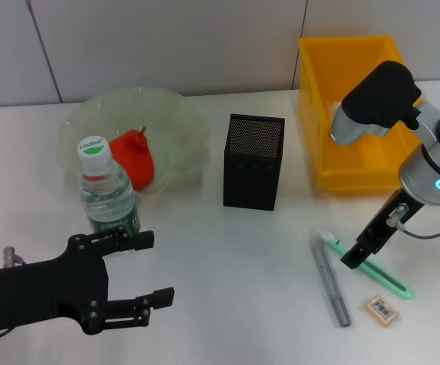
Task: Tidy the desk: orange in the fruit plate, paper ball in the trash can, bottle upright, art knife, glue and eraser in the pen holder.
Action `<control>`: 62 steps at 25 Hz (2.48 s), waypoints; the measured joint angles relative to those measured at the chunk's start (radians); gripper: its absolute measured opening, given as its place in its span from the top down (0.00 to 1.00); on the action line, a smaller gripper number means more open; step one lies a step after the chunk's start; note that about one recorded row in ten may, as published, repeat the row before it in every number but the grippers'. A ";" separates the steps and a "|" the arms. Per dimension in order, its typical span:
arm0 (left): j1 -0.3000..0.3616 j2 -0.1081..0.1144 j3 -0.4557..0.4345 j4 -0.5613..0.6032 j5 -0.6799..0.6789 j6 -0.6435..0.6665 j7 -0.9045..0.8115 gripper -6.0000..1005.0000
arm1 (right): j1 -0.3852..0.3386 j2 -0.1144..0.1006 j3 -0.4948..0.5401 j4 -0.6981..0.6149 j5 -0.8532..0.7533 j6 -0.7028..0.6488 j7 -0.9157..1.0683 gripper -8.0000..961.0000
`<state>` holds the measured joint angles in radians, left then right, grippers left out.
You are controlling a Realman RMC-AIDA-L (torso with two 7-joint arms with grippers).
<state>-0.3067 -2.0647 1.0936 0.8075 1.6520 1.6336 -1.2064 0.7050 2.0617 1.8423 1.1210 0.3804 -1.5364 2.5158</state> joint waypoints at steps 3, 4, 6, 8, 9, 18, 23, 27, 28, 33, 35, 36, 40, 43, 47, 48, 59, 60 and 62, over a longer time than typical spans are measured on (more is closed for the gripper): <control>0.000 0.000 0.000 -0.001 0.001 -0.001 0.001 0.17 | -0.002 0.000 0.000 -0.001 0.003 0.003 0.000 0.21; 0.000 0.000 0.000 -0.002 0.003 -0.001 0.001 0.17 | -0.002 0.000 0.000 -0.001 0.003 0.004 0.000 0.21; 0.000 0.000 0.000 -0.002 0.003 -0.001 0.001 0.17 | -0.003 0.000 0.000 -0.001 0.004 0.004 0.000 0.21; 0.000 0.000 0.000 -0.002 0.004 -0.002 0.001 0.17 | -0.004 0.000 0.000 -0.001 0.005 0.004 -0.001 0.21; 0.000 -0.001 0.000 -0.002 0.005 -0.002 0.001 0.17 | -0.004 0.000 0.000 -0.002 0.005 0.005 -0.001 0.21; 0.001 -0.003 0.005 -0.004 0.006 -0.002 0.001 0.17 | -0.004 0.000 -0.011 -0.022 -0.001 0.021 0.003 0.27; 0.000 -0.003 0.005 -0.004 0.006 -0.002 0.001 0.17 | -0.004 0.003 -0.012 -0.027 -0.002 0.028 0.006 0.30; 0.000 -0.003 0.005 -0.004 0.006 -0.002 0.001 0.17 | -0.004 0.003 -0.011 -0.027 -0.002 0.030 0.010 0.33; 0.000 -0.003 0.004 -0.004 0.006 -0.002 0.001 0.17 | -0.004 0.003 -0.012 -0.027 -0.002 0.030 0.011 0.33; 0.000 -0.003 0.007 -0.004 0.006 -0.002 0.001 0.17 | -0.001 0.005 -0.012 -0.027 -0.003 0.034 0.014 0.46; 0.000 -0.003 0.008 -0.004 0.006 -0.004 0.001 0.17 | 0.000 0.005 -0.012 -0.027 -0.003 0.037 0.016 0.47; 0.000 -0.003 0.008 -0.004 0.006 -0.004 0.001 0.17 | 0.000 0.005 -0.012 -0.027 -0.003 0.037 0.016 0.48; 0.000 -0.003 0.008 -0.004 0.006 -0.004 0.001 0.17 | 0.003 0.006 -0.012 -0.030 -0.003 0.039 0.018 0.50; 0.000 -0.003 0.008 -0.004 0.006 -0.005 0.001 0.17 | 0.005 0.007 -0.012 -0.032 -0.003 0.041 0.020 0.52; 0.000 -0.003 0.008 -0.004 0.006 -0.005 0.001 0.17 | 0.006 0.011 -0.012 -0.037 -0.003 0.041 0.020 0.54; 0.000 -0.003 0.008 -0.004 0.006 -0.004 0.001 0.17 | 0.007 0.012 -0.012 -0.039 -0.003 0.042 0.020 0.55; 0.000 -0.003 0.006 -0.004 0.006 -0.006 0.001 0.17 | 0.010 0.012 -0.018 -0.044 -0.003 0.052 0.032 0.56; 0.000 -0.003 0.005 -0.004 0.006 -0.006 0.001 0.17 | 0.010 0.012 -0.022 -0.044 -0.003 0.056 0.036 0.56; 0.000 -0.003 0.002 -0.004 0.006 -0.004 0.001 0.17 | 0.010 0.012 -0.027 -0.045 -0.003 0.060 0.039 0.58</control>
<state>-0.3068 -2.0678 1.0960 0.8038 1.6579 1.6292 -1.2057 0.7148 2.0739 1.8152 1.0764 0.3773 -1.4769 2.5549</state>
